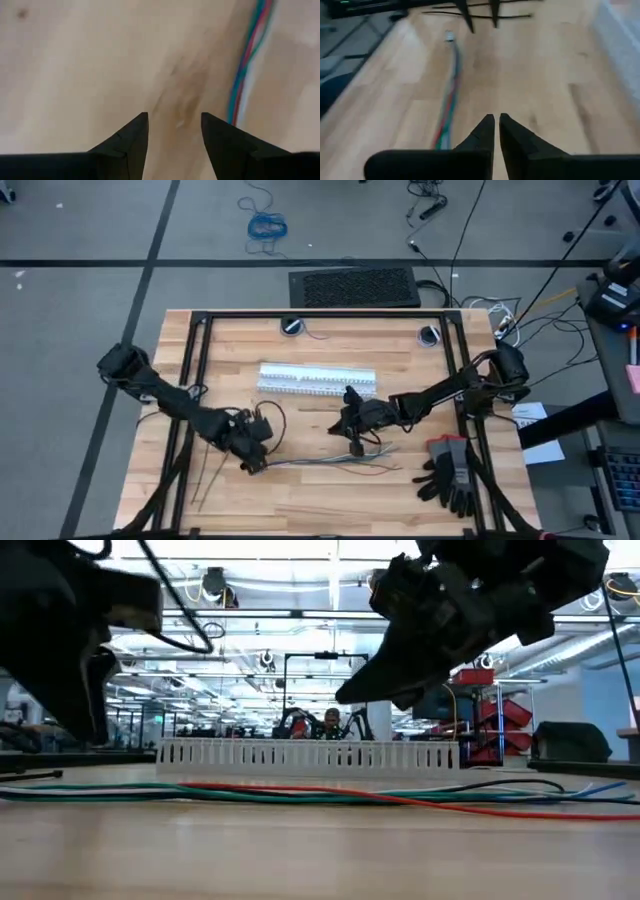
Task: Ziptie cables
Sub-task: Wrap the cables together using a zip tie
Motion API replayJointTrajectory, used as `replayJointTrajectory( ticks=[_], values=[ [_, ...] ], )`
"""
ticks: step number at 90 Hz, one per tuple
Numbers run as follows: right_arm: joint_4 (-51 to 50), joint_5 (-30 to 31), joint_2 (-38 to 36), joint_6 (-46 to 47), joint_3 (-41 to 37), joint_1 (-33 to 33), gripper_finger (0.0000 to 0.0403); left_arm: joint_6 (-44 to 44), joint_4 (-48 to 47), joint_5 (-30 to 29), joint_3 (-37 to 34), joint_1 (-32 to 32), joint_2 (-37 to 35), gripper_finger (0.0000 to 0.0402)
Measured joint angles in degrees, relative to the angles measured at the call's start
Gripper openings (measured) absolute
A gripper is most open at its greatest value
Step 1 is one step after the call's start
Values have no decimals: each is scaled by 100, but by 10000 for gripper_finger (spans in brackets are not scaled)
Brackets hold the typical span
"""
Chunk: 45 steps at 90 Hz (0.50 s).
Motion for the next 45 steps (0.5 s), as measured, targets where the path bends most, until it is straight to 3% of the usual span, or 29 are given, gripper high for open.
replayJointTrajectory(
  ticks=[15,26,33,45],
  values=[
    [-839,-394,79,-601,818,-188,19,-483,-864,216,0,211,-2,180],
    [-803,-460,574,-1289,1293,-274,11,-1340,-1125,250,14,353,-92,180],
    [-866,-453,989,-1309,1706,-352,5,-1442,-1148,509,118,497,-202,180],
    [-1453,-426,1425,-1348,2283,-359,1,-1814,-1715,440,179,488,-424,180]
  ],
)
